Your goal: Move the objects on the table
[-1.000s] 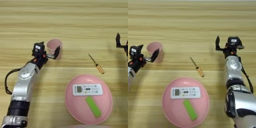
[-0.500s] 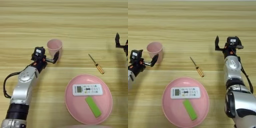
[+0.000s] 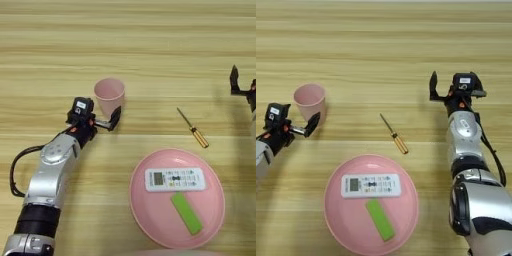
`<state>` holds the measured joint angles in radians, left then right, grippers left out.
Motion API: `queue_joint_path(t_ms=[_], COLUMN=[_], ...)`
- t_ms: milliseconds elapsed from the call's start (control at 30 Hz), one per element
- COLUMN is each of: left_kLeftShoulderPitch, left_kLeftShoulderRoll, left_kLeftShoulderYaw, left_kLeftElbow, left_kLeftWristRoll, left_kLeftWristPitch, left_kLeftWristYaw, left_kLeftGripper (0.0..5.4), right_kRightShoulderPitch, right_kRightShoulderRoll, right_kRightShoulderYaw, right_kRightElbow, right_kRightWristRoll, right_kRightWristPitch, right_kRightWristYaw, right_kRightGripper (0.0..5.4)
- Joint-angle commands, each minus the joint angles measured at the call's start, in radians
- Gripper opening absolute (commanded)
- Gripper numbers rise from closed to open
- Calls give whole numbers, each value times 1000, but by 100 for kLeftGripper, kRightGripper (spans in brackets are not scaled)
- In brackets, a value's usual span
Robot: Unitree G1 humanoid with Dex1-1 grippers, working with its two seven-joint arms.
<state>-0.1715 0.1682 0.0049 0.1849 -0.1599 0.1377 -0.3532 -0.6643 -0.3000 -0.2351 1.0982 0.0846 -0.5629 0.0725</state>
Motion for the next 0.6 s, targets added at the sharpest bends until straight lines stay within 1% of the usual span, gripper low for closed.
queue_joint_path(t_ms=[33,200,367,600], left_kLeftShoulderPitch=[-39,-69,-116,-165], left_kLeftShoulderRoll=[0,-7,-11,-16], left_kLeftShoulderYaw=[3,3,-3,-5], left_kLeftElbow=[51,106,171,239], left_kLeftWristRoll=[12,14,23,24], left_kLeftWristPitch=[-31,-63,-97,-127], left_kLeftWristYaw=[1,6,6,-4], left_kLeftGripper=[540,540,540,540], right_kRightShoulderPitch=[-24,-23,-23,-21], right_kRightShoulderRoll=[7,6,7,12], right_kRightShoulderYaw=[2,3,5,8], right_kRightElbow=[-4,-5,-5,-11], right_kRightWristRoll=[-1,-1,-3,-4], right_kRightWristPitch=[-10,-11,-11,-13], right_kRightWristYaw=[1,2,1,0], right_kRightGripper=[537,537,537,537])
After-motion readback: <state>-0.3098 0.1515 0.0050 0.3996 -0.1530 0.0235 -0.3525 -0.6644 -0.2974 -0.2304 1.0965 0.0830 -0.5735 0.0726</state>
